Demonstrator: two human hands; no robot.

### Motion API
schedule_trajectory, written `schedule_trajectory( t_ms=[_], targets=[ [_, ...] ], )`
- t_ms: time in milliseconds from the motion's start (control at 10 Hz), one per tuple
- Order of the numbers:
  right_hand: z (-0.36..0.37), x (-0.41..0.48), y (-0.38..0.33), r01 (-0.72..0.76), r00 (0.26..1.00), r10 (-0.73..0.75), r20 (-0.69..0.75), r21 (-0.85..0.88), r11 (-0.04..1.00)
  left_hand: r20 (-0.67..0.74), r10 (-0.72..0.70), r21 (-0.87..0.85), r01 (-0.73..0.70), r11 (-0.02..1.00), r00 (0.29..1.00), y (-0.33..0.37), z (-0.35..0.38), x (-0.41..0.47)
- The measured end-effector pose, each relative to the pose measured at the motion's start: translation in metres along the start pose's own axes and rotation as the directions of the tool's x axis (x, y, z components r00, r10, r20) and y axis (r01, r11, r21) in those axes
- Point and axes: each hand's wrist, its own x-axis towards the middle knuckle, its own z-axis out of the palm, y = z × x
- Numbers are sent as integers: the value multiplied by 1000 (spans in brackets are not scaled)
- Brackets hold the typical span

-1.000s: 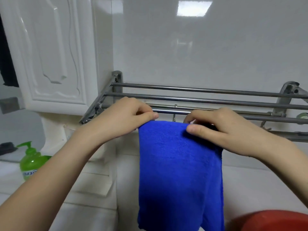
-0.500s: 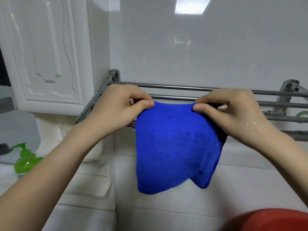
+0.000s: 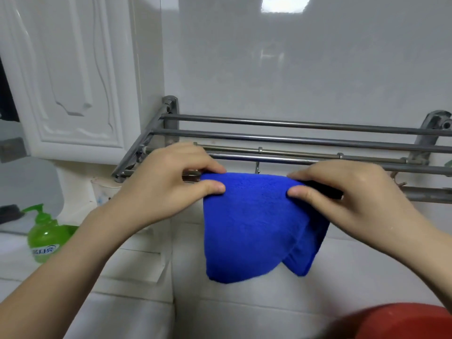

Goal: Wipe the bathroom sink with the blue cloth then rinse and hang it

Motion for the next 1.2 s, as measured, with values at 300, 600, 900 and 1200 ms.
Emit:
schedule_trajectory(
  t_ms=[300, 600, 900, 1200],
  targets=[
    [-12, 35, 12, -112, 993, 106, 58, 115, 987, 180, -97, 111, 78, 991, 979, 0, -10, 34],
    [-2, 8, 3, -73, 990, 57, 128, 122, 990, 71, -64, -22, 65, 998, 995, 3, -1, 4],
    [-2, 23, 7, -134, 989, 123, 77, 149, 980, 73, -101, 81, 95, 992, 992, 6, 3, 15],
    [-7, 3, 1, -81, 981, 116, -157, 210, 974, -78, -98, 34, 101, 994, 992, 10, -5, 3]
  ],
)
